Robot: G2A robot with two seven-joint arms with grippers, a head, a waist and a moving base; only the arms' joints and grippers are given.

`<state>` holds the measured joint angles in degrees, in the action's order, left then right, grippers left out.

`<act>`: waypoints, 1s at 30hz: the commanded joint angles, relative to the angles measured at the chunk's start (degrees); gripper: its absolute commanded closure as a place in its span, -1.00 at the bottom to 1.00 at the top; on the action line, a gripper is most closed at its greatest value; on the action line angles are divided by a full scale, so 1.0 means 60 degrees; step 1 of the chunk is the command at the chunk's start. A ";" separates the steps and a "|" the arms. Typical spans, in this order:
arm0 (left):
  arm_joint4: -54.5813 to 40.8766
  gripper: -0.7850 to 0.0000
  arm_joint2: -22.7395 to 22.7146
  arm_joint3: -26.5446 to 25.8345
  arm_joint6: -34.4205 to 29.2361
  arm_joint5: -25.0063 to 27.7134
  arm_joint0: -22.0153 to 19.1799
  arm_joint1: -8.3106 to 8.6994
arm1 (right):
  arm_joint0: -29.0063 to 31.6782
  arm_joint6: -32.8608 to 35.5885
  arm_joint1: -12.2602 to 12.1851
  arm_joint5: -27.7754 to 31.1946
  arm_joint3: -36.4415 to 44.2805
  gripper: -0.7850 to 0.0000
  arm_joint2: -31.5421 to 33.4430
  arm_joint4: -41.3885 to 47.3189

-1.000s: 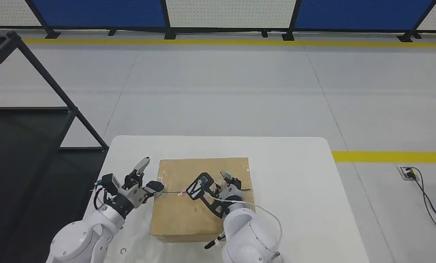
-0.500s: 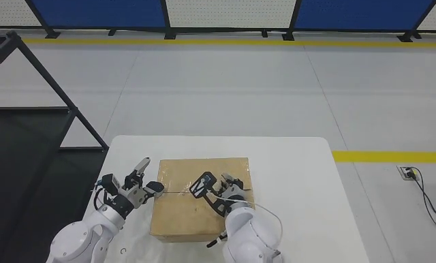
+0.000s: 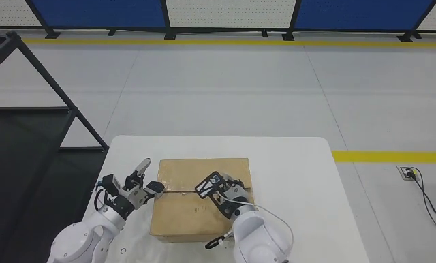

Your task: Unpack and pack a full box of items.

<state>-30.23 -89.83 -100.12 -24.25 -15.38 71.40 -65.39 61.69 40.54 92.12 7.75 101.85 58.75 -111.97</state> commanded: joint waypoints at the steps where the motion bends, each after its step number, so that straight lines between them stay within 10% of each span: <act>1: -0.0003 -1.00 0.0005 -0.0001 -0.0001 -0.0012 0.0002 0.0002 | 0.0065 -0.0404 -0.0017 0.0114 0.0016 1.00 0.0100 0.0211; 30: -0.0007 -1.00 0.0007 -0.0008 0.0136 0.0005 0.0030 0.0028 | 0.0517 -0.2760 -0.0007 -0.0339 0.0203 1.00 -0.0052 0.0919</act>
<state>-30.42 -89.94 -100.22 -23.55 -15.30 71.63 -65.22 64.64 24.73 92.07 5.87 102.94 58.54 -106.59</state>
